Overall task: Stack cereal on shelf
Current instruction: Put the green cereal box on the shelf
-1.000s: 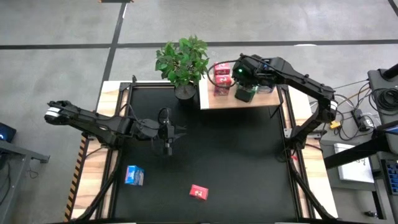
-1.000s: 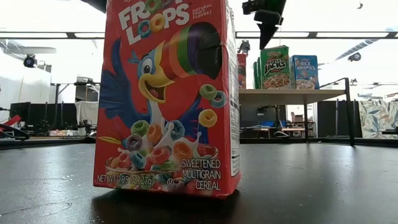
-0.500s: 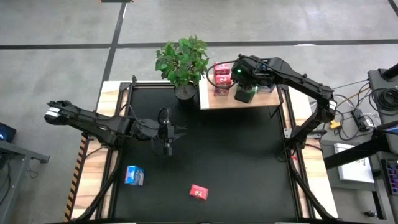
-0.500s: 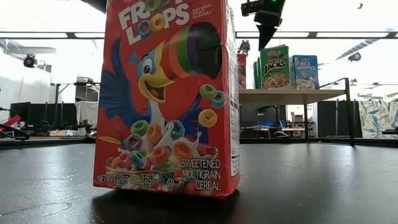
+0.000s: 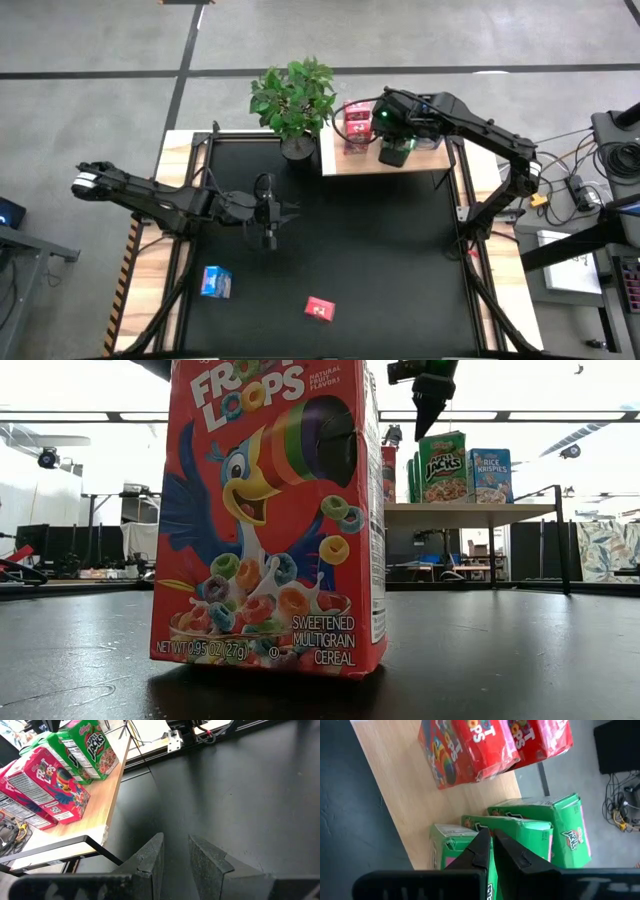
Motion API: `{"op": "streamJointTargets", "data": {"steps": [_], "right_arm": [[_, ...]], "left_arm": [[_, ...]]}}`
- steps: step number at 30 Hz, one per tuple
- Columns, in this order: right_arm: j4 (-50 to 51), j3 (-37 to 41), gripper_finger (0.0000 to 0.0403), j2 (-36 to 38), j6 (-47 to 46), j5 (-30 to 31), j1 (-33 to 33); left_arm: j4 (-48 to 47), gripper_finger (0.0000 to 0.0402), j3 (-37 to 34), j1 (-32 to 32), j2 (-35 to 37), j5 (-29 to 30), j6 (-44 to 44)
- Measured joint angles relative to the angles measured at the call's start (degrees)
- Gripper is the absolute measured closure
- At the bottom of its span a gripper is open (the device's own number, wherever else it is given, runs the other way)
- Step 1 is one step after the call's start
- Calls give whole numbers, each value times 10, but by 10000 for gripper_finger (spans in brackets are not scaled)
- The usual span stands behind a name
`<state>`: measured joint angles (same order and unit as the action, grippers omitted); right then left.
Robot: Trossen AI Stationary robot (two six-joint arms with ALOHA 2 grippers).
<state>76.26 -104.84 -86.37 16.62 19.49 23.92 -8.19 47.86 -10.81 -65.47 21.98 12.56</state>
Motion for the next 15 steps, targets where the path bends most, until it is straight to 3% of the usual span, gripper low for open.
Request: {"op": "streamJointTargets", "data": {"steps": [15], "right_arm": [[4, 0, 390, 0, -31, -26, -6]], "left_arm": [[6, 329, 0, 0, 0, 0, 2]]}}
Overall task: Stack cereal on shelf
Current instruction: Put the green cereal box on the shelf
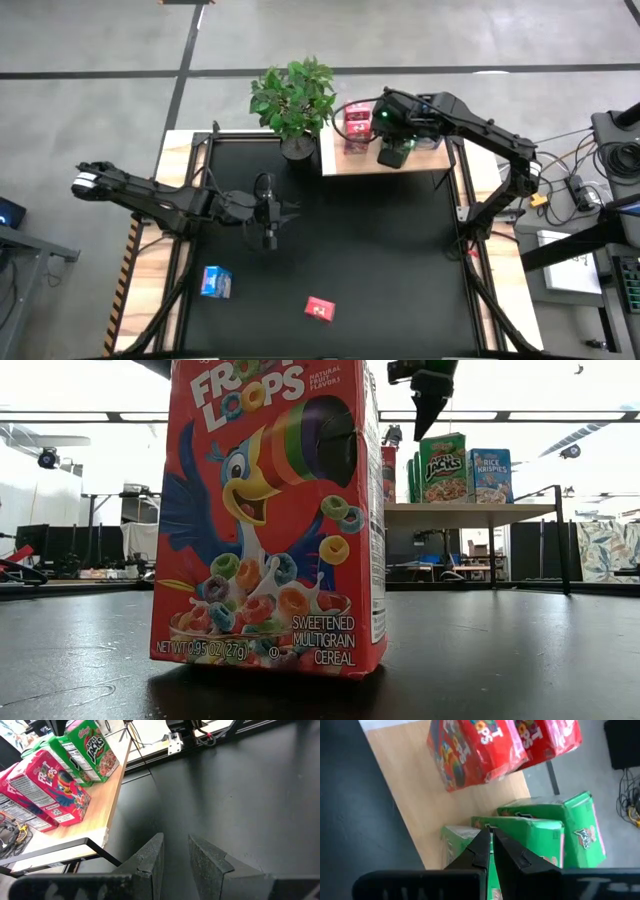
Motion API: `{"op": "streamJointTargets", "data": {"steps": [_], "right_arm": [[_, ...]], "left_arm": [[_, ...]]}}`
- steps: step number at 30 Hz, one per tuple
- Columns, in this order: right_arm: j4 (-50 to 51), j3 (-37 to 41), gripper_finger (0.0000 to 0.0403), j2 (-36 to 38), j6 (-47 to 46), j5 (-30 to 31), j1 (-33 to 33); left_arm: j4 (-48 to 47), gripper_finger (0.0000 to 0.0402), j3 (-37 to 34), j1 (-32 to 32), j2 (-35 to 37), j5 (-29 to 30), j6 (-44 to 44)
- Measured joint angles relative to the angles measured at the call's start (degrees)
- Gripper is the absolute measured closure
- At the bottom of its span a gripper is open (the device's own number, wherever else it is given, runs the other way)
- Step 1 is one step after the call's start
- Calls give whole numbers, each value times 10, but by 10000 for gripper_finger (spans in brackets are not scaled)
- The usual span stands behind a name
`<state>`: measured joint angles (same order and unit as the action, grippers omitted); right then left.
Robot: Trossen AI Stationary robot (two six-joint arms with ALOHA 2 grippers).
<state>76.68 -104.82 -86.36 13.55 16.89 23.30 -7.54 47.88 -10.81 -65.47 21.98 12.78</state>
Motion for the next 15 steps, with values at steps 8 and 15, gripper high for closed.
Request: {"op": "streamJointTargets", "data": {"steps": [8, 15], "right_arm": [[78, -46, 390, 22, -99, -80, -36], [130, 5, 390, 61, -178, -108, -36]], "left_arm": [[0, 329, 0, 0, 0, 0, 0], [0, 329, 0, 0, 0, 0, 0]]}}
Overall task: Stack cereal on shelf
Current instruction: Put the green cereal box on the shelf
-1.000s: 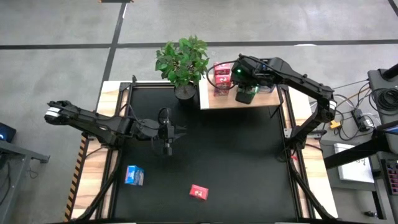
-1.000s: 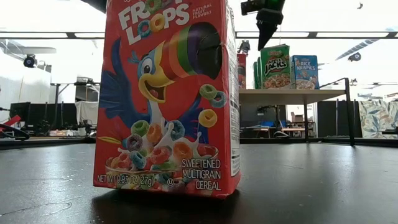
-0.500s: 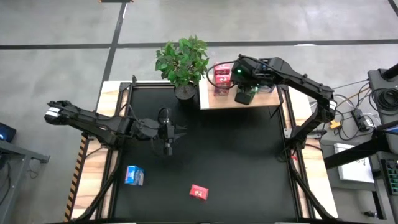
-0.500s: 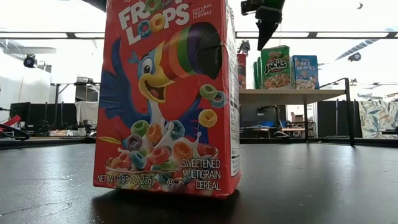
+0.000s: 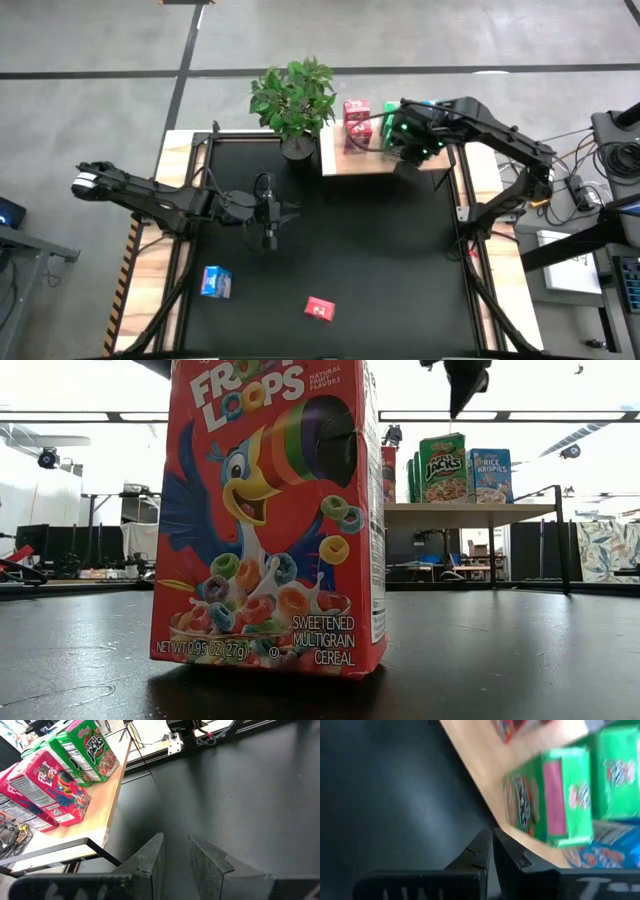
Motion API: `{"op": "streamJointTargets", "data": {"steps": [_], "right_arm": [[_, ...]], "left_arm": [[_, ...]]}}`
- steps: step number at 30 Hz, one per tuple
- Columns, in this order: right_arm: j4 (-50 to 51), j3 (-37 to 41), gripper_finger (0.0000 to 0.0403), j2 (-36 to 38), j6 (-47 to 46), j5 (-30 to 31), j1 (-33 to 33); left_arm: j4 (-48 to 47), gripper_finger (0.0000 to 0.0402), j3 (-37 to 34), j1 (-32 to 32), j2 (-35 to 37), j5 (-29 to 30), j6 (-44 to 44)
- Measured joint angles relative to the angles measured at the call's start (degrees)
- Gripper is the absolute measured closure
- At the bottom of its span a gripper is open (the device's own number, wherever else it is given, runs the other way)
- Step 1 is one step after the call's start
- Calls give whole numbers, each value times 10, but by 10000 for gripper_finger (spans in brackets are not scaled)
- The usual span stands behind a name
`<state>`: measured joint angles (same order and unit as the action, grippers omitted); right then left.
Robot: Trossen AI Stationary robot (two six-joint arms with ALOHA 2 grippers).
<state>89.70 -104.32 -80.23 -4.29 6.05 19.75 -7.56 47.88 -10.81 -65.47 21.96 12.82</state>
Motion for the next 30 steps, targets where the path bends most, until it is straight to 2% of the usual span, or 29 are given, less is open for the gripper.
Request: {"op": "streamJointTargets", "data": {"steps": [10, 23, 30], "right_arm": [[-26, 70, 390, 21, 14, 103, 0], [-42, 84, 390, 30, 34, 149, 5], [-42, 84, 390, 53, 41, 150, 8]], "left_arm": [[0, 329, 0, 0, 0, 0, 0], [0, 329, 0, 0, 0, 0, 0], [0, 329, 0, 0, 0, 0, 0]]}}
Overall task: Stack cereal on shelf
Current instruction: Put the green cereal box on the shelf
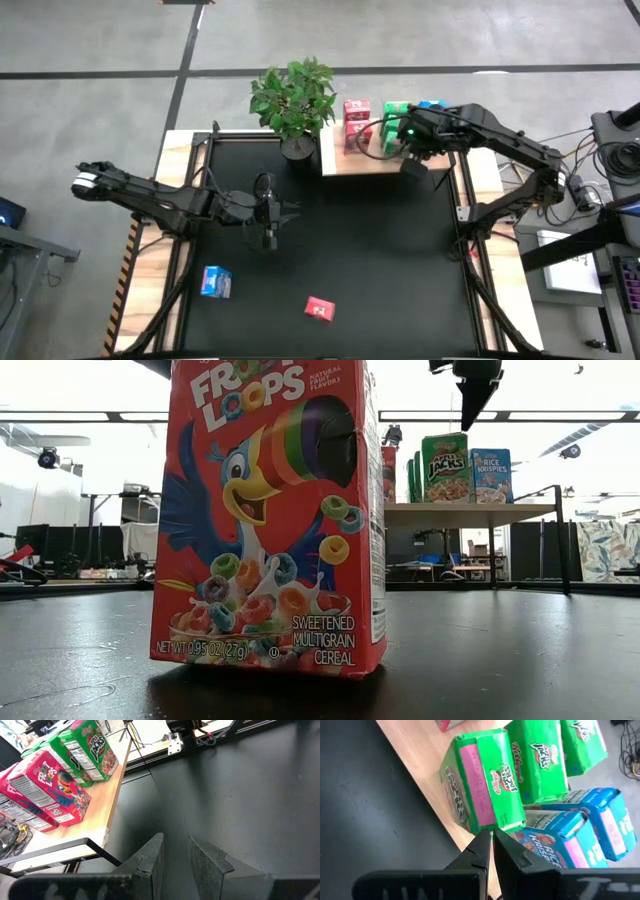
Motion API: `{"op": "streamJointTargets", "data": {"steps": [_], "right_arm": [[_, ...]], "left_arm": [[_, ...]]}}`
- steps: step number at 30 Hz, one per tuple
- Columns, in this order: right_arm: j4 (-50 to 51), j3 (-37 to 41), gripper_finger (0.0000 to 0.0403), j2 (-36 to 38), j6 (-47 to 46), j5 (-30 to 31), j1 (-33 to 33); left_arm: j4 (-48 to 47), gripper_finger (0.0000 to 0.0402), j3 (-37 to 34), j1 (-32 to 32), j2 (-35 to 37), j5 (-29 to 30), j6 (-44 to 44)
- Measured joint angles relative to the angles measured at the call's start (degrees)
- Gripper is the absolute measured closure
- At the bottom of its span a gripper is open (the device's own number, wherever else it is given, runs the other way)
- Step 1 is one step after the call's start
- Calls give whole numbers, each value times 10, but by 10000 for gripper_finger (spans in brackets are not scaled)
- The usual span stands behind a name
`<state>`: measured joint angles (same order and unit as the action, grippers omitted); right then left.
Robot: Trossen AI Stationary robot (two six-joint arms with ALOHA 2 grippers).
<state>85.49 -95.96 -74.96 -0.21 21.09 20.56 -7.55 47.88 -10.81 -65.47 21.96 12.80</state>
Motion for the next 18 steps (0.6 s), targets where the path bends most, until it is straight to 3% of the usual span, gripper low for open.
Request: {"op": "streamJointTargets", "data": {"steps": [6, 11, 18], "right_arm": [[-3, 0, 390, 26, -5, -5, 2], [-18, 7, 390, 43, -15, -90, 2], [-85, 69, 390, 53, -4, -95, 4]], "left_arm": [[0, 329, 0, 0, 0, 0, 0], [0, 329, 0, 0, 0, 0, 0], [0, 329, 0, 0, 0, 0, 0]]}}
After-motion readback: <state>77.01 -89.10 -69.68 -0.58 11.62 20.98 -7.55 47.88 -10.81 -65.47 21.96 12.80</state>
